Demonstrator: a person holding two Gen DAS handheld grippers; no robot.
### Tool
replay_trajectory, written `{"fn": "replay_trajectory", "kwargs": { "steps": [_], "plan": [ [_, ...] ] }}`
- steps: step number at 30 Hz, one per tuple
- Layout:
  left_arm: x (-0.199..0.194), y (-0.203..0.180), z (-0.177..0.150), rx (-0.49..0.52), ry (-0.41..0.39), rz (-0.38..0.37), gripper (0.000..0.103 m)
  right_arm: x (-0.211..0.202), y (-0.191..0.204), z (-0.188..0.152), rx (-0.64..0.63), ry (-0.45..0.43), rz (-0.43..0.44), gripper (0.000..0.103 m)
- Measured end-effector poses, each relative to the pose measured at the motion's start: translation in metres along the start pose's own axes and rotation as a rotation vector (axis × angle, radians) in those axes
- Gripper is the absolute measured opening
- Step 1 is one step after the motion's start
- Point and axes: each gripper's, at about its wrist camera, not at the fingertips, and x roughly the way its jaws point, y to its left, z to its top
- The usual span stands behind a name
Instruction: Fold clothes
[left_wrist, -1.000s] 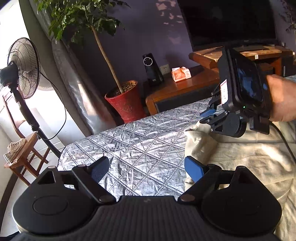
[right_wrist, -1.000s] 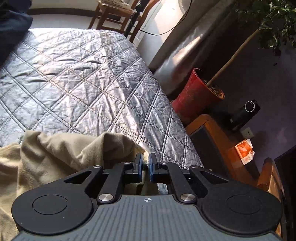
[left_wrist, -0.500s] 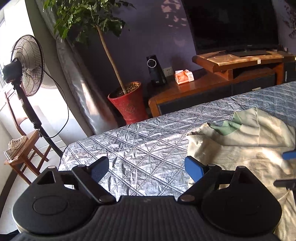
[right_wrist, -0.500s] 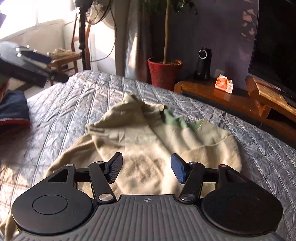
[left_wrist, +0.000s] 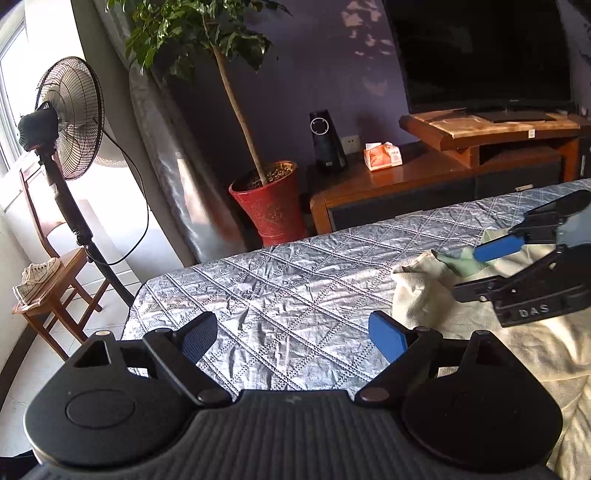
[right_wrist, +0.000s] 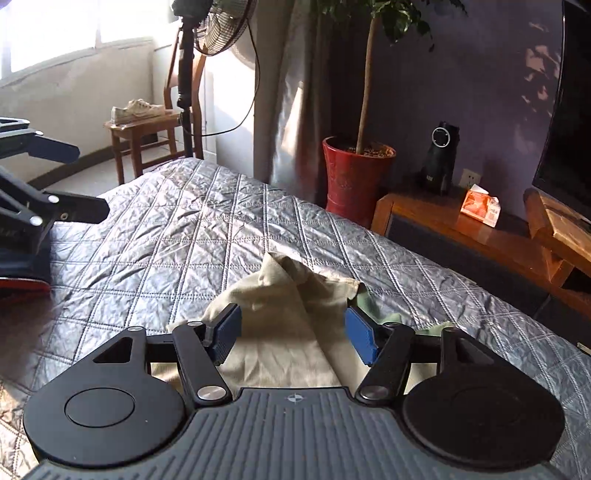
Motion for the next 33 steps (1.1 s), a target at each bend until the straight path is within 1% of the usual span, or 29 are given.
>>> {"fn": "replay_trajectory", "kwargs": {
  "steps": [1,3,4,5,6,7,8,9,10,12,14,15,17,18,19,20,21,22,23,24,25,27,28,30,31,32,33],
  "plan": [
    [0.0,-0.001,0.0,0.003,0.0,-0.002,0.087,0.015,-0.001,0.007,0.007,0.017,0.02,0.053],
    [0.0,-0.001,-0.001,0.008,0.0,-0.003,0.087,0.041,0.0,0.018,-0.025,0.051,0.032,0.054],
    [0.0,-0.001,-0.001,0.009,-0.001,-0.002,0.087,0.051,-0.003,0.022,-0.003,0.076,0.067,0.057],
    [0.0,0.0,-0.001,0.01,-0.001,-0.001,0.087,0.062,-0.009,0.026,0.039,0.109,0.12,0.063],
    [0.0,-0.001,-0.002,0.01,-0.001,-0.002,0.087,0.074,-0.016,0.026,0.099,0.148,0.194,0.077],
    [0.0,-0.001,-0.002,0.011,0.0,-0.002,0.087,0.087,-0.023,0.026,0.17,0.191,0.28,0.077],
    [0.0,-0.002,-0.002,0.012,0.0,-0.002,0.087,0.097,-0.028,0.024,0.217,0.214,0.329,0.077],
    [0.0,-0.003,-0.001,0.013,-0.001,-0.003,0.087,0.105,-0.031,0.023,0.249,0.225,0.355,0.077],
    [-0.001,-0.004,-0.001,0.016,-0.003,-0.005,0.087,0.111,-0.034,0.021,0.284,0.214,0.37,0.077],
    [-0.001,-0.006,-0.001,0.023,-0.007,-0.01,0.087,0.119,-0.042,0.016,0.366,0.155,0.381,0.079],
    [-0.001,-0.009,-0.002,0.034,-0.007,-0.015,0.087,0.123,-0.052,0.008,0.46,0.078,0.38,0.08],
    [-0.001,-0.009,-0.002,0.037,-0.006,-0.015,0.087,0.123,-0.052,0.006,0.469,0.052,0.355,0.08],
    [-0.001,-0.009,-0.002,0.038,-0.004,-0.016,0.087,0.118,-0.047,0.005,0.418,0.027,0.275,0.079],
    [-0.001,-0.008,-0.002,0.037,-0.005,-0.016,0.087,0.115,-0.041,0.006,0.362,0.037,0.239,0.075],
    [-0.001,-0.007,-0.002,0.037,-0.005,-0.016,0.087,0.113,-0.036,0.007,0.304,0.053,0.206,0.074],
    [-0.001,-0.007,-0.003,0.037,-0.004,-0.015,0.087,0.108,-0.033,0.008,0.27,0.053,0.188,0.074],
    [-0.001,-0.006,-0.003,0.035,-0.003,-0.013,0.087,0.102,-0.032,0.008,0.251,0.043,0.177,0.07],
    [-0.001,-0.006,-0.003,0.034,-0.001,-0.012,0.087,0.097,-0.031,0.009,0.232,0.034,0.167,0.06],
    [-0.001,-0.007,-0.003,0.034,0.0,-0.015,0.087,0.092,-0.032,0.01,0.232,0.024,0.156,0.052],
    [-0.001,-0.009,-0.002,0.037,-0.001,-0.017,0.087,0.09,-0.034,0.009,0.25,0.02,0.145,0.034],
    [-0.001,-0.01,-0.002,0.041,-0.003,-0.019,0.087,0.088,-0.037,0.006,0.273,0.019,0.134,0.021],
    [-0.001,-0.014,-0.002,0.05,-0.004,-0.026,0.087,0.085,-0.041,0.0,0.319,0.017,0.112,0.011],
    [-0.002,-0.016,-0.002,0.053,-0.005,-0.029,0.087,0.084,-0.044,-0.003,0.342,0.016,0.101,0.008],
    [-0.002,-0.018,-0.002,0.06,-0.006,-0.034,0.087,0.082,-0.051,-0.015,0.436,0.01,0.091,0.009],
    [-0.003,-0.018,-0.002,0.063,-0.006,-0.034,0.087,0.081,-0.054,-0.021,0.462,0.009,0.07,0.015],
    [-0.003,-0.018,-0.003,0.063,-0.006,-0.033,0.087,0.079,-0.054,-0.024,0.46,0.007,0.043,0.013],
    [-0.003,-0.017,-0.003,0.063,-0.006,-0.031,0.087,0.077,-0.055,-0.027,0.459,0.005,0.016,0.017]
  ]
}}
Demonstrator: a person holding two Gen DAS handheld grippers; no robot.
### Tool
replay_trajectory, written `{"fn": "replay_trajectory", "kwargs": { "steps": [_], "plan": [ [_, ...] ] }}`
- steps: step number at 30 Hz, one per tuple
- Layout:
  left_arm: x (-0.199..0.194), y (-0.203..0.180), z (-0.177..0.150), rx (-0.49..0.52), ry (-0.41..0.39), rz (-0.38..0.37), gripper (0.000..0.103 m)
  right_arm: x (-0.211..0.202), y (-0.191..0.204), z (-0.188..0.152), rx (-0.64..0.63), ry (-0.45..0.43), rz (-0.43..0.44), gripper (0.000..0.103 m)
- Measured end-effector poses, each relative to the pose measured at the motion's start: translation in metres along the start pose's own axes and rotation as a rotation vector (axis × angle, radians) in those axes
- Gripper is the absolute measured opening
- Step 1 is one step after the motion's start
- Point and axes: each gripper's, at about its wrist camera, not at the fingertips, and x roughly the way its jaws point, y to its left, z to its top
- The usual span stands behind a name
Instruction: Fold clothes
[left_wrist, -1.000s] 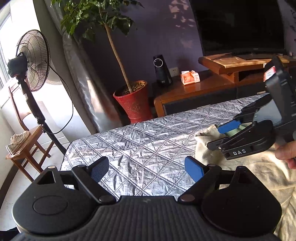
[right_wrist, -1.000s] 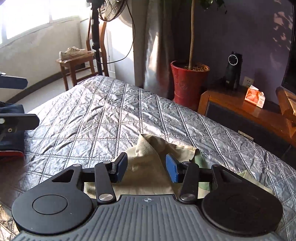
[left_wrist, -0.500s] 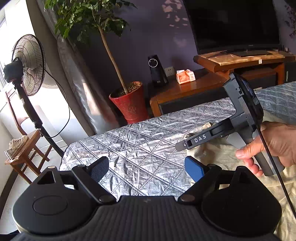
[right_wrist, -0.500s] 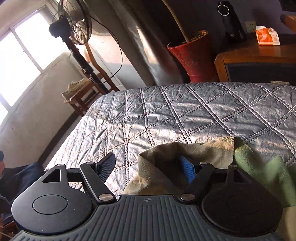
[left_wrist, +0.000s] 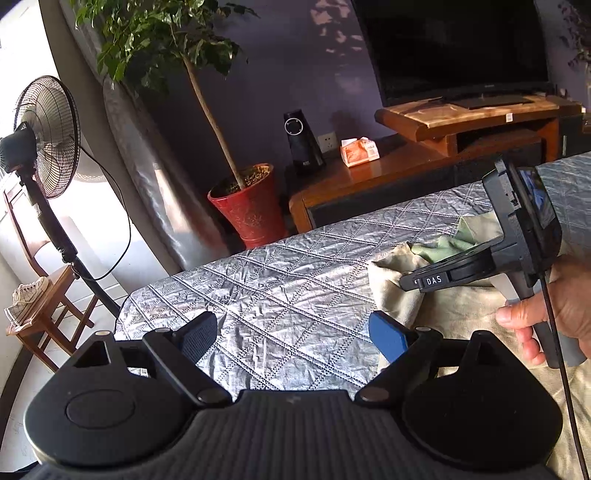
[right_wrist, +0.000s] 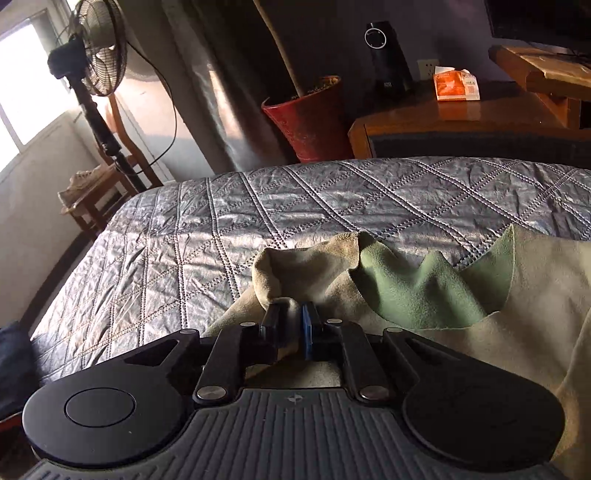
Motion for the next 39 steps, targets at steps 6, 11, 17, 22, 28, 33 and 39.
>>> {"fn": "replay_trajectory", "kwargs": {
  "steps": [6,11,17,22,28,33,39],
  "plan": [
    [-0.001,0.009,0.0,-0.029,0.0,0.008,0.087,-0.083,-0.024,-0.022,0.04,-0.15,-0.047,0.078],
    [-0.001,0.018,-0.001,-0.054,0.003,0.021,0.088,-0.164,-0.053,-0.081,-0.068,-0.069,-0.244,0.072],
    [0.001,0.018,0.001,-0.075,0.012,0.017,0.088,-0.214,-0.013,-0.158,-0.436,0.048,-0.332,0.072],
    [0.002,0.01,0.001,-0.043,0.008,0.012,0.088,-0.202,-0.008,-0.168,-0.52,0.069,-0.372,0.069],
    [0.003,0.009,0.001,-0.043,0.012,0.014,0.088,-0.194,-0.011,-0.16,-0.632,0.099,-0.357,0.018],
    [0.004,0.007,0.001,-0.03,0.014,0.012,0.088,-0.214,0.002,-0.152,-0.711,0.08,-0.387,0.004],
    [0.002,0.005,0.003,-0.03,0.012,0.007,0.088,-0.256,0.013,-0.141,-0.637,0.001,-0.38,0.003]
  ]
}}
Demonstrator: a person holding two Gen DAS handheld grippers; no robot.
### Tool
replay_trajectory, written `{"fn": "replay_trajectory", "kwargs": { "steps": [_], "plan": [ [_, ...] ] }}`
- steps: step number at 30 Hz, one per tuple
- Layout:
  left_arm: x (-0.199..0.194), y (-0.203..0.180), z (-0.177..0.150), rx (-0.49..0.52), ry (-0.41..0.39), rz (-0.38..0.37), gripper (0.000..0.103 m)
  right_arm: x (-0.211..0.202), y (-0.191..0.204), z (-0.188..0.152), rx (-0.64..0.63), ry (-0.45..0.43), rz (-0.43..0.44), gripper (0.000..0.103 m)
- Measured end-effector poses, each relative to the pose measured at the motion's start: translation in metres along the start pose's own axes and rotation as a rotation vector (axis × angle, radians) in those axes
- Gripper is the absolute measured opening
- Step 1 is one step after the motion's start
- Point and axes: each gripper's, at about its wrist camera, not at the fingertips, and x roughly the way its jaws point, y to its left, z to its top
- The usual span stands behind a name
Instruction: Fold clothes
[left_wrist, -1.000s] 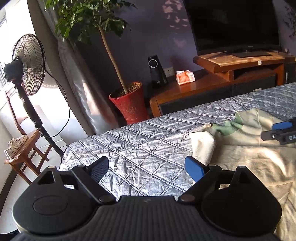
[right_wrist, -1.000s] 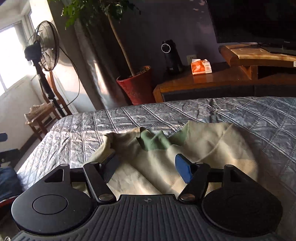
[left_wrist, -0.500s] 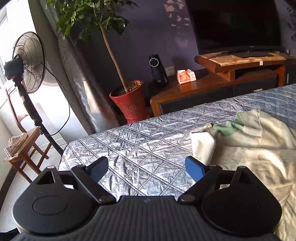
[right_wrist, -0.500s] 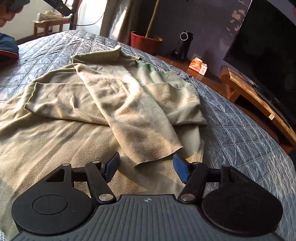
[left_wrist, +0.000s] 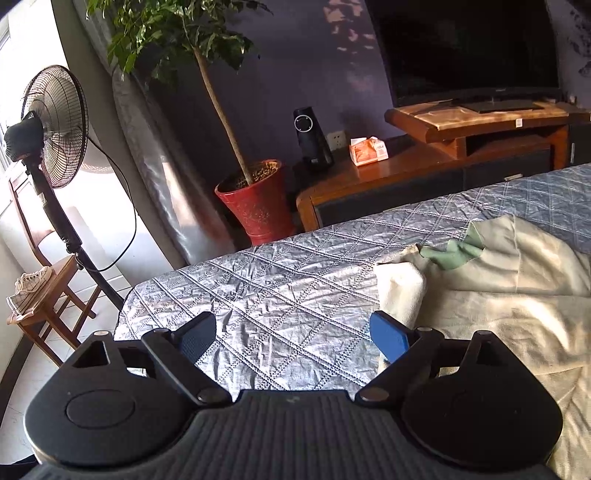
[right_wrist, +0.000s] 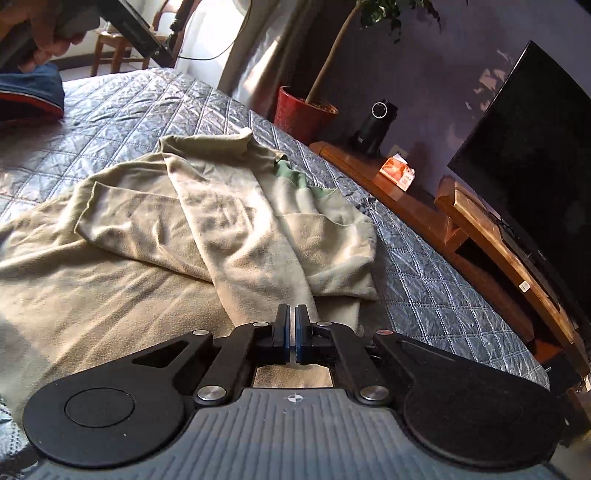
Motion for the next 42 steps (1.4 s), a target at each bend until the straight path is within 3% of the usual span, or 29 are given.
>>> {"fn": "replay_trajectory", "kwargs": {
  "steps": [2,3,4,5,6,9,14,17,18,22,27,31,34,38,42],
  "plan": [
    [0.0,-0.001,0.0,0.002,-0.001,-0.002,0.088,-0.003,-0.02,0.0,0.189,-0.028,0.011,0.011],
    [0.0,-0.001,0.0,0.003,-0.002,-0.003,0.088,0.0,-0.036,-0.003,0.34,-0.032,0.053,0.033],
    [-0.001,-0.001,0.0,0.004,-0.003,-0.005,0.088,0.007,-0.051,-0.008,0.472,-0.023,0.116,0.065],
    [-0.001,-0.002,0.0,0.004,-0.004,-0.007,0.088,0.015,-0.057,-0.01,0.501,-0.014,0.133,0.074],
    [-0.001,-0.002,0.0,0.005,-0.004,-0.008,0.088,0.023,-0.059,-0.01,0.484,-0.006,0.122,0.075],
    [-0.001,-0.003,0.0,0.007,-0.004,-0.01,0.088,0.049,-0.064,-0.011,0.421,0.035,0.118,0.071],
    [-0.001,-0.006,0.001,0.013,-0.003,-0.014,0.088,0.087,-0.062,-0.019,0.388,0.093,0.214,0.066],
    [-0.001,-0.008,0.001,0.019,-0.003,-0.016,0.088,0.096,-0.055,-0.029,0.364,0.104,0.243,0.031],
    [-0.001,-0.009,0.001,0.021,-0.003,-0.017,0.088,0.095,-0.057,-0.03,0.377,0.097,0.257,0.004],
    [-0.001,-0.012,0.001,0.028,-0.004,-0.019,0.088,0.084,-0.064,-0.028,0.447,0.058,0.288,0.003],
    [-0.001,-0.01,0.001,0.022,0.0,-0.017,0.088,0.033,-0.08,-0.014,0.609,-0.07,0.368,0.002],
    [-0.002,-0.012,0.002,0.025,-0.002,-0.021,0.088,-0.004,-0.078,-0.002,0.581,-0.106,0.342,0.003],
    [-0.002,-0.013,0.003,0.025,-0.003,-0.026,0.088,-0.002,-0.081,-0.012,0.639,-0.047,0.356,0.003],
    [-0.005,-0.012,0.003,0.02,-0.007,-0.03,0.089,0.028,-0.079,-0.047,0.712,0.119,0.357,0.003],
    [-0.003,-0.01,0.002,0.017,-0.001,-0.026,0.089,0.035,-0.062,-0.068,0.688,0.226,0.366,0.003]
  ]
}}
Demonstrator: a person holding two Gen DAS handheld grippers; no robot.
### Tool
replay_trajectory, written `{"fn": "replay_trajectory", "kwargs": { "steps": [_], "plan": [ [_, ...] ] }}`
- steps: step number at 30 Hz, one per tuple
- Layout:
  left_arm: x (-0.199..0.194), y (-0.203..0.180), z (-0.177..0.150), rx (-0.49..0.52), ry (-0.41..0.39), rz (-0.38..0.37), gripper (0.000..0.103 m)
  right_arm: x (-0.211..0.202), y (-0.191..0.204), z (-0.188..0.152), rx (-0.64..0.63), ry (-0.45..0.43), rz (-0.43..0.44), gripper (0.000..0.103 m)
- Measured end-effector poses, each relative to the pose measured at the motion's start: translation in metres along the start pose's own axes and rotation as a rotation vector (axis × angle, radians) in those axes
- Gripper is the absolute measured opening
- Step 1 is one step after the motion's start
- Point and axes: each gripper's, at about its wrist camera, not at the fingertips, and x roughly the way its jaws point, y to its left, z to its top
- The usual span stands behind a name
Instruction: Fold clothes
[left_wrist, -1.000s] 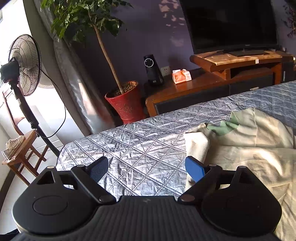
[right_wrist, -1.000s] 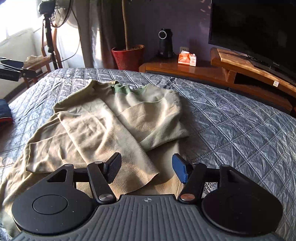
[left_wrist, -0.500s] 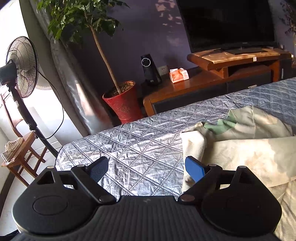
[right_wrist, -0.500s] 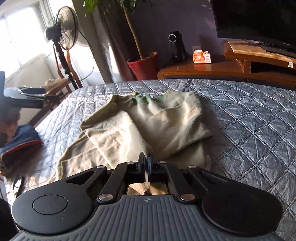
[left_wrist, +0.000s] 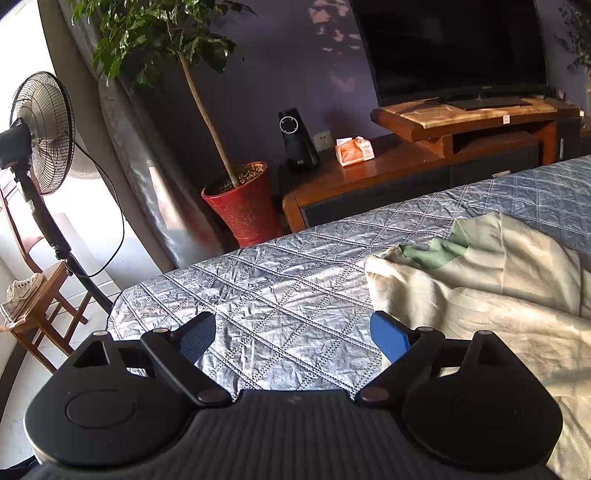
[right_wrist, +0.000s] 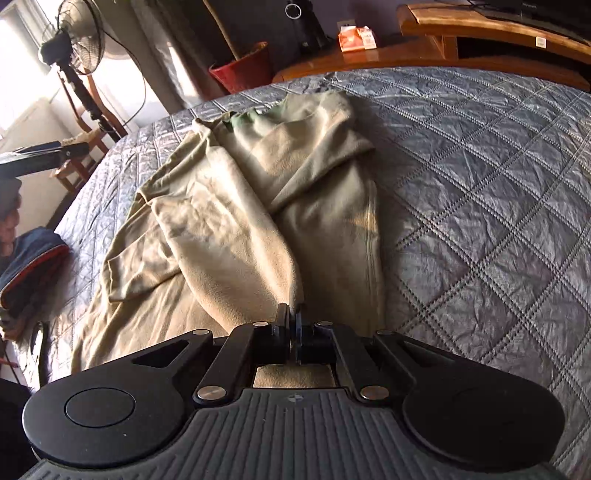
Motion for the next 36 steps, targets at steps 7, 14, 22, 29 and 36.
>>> {"fn": "replay_trajectory", "kwargs": {
  "steps": [7,14,22,29,36],
  "plan": [
    [0.0,-0.008,0.0,0.024,0.002,-0.017,0.09,-0.014,0.021,0.009,-0.18,-0.048,-0.241,0.036],
    [0.01,-0.019,-0.009,0.112,0.069,0.027,0.091,-0.005,0.067,0.073,-0.245,-0.269,-0.056,0.064],
    [0.011,0.009,-0.008,0.052,0.072,0.099,0.091,0.13,0.161,0.123,-0.536,-0.223,0.028,0.034],
    [0.01,0.013,-0.011,0.057,0.072,0.106,0.091,0.193,0.206,0.126,-0.714,-0.161,0.011,0.035],
    [0.007,0.009,-0.01,0.06,0.057,0.091,0.091,0.166,0.196,0.148,-0.642,-0.268,0.044,0.054]
  ]
}}
